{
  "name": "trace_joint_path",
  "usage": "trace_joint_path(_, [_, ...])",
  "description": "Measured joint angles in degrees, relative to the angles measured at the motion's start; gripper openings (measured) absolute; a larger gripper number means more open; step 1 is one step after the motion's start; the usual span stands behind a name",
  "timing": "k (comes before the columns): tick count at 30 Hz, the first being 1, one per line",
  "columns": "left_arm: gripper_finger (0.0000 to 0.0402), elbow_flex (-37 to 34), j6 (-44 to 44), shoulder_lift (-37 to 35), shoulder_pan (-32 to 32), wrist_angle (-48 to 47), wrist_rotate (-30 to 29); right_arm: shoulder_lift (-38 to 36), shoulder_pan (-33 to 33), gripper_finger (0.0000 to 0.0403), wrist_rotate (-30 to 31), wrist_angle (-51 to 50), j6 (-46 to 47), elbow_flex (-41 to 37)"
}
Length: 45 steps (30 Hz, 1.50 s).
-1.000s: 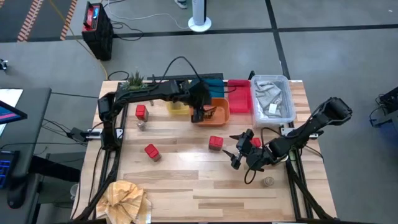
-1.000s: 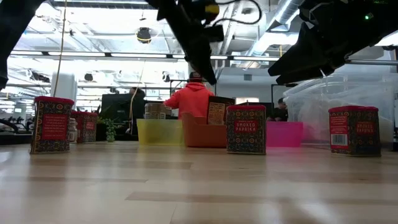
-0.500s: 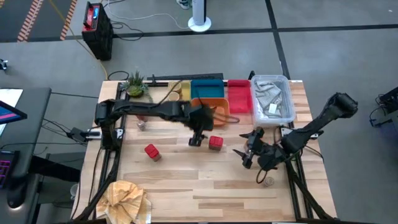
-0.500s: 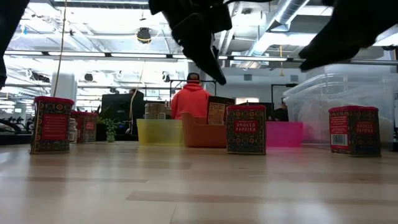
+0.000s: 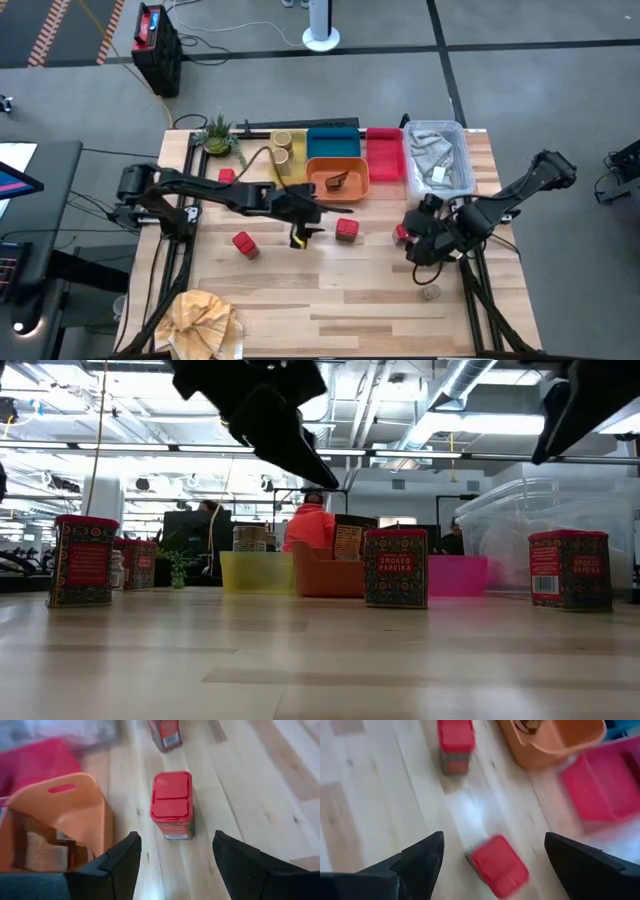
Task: Sort spices by type
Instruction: Put the gold seasoning bottle into the yellow bin
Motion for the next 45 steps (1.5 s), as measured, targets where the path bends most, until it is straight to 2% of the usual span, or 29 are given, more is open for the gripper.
trace_joint_path(5, [0.0233,-4.1,-1.2,-3.6,0.5,0.8,-2.5,-3.0,-1.0,0.0379,-1.1,-4.0,3.8,1.0])
trace_joint_path(8, [0.0233,-4.7,-1.6,-5.2,0.5,-0.4,-3.8,-4.3,-1.9,0.0379,-6.5,-4.7,6.0,1.0])
trace_joint_path(13, [0.0233,-5.1,-0.7,-5.3,0.5,-1.6,-4.4,-4.2,-4.0,0.0379,-19.6,-10.9,10.6,1.0])
trace_joint_path(20, [0.0233,-5.0,1.1,-4.8,0.8,1.9,-4.5,-2.0,-3.4,0.0379,-24.7,-16.4,6.3,0.9])
trace_joint_path(25, [0.0233,-5.0,1.2,-4.8,0.8,1.2,-4.7,-2.8,-3.1,0.038,-30.5,-21.2,9.8,0.9])
trace_joint_path(30, [0.0233,-5.0,3.3,-4.8,0.8,2.2,-5.2,-5.0,-3.2,0.0394,-32.4,-21.5,13.5,0.8])
trace_joint_path(41, [0.0233,-5.0,4.2,-4.8,0.8,3.1,-5.3,-5.3,-4.1,0.0399,-33.4,-21.5,11.1,-5.1])
trace_joint_path(45, [0.0233,-5.0,4.2,-4.8,0.8,2.9,-5.3,-6.9,-4.2,0.04,-37.7,-19.6,11.2,-7.1])
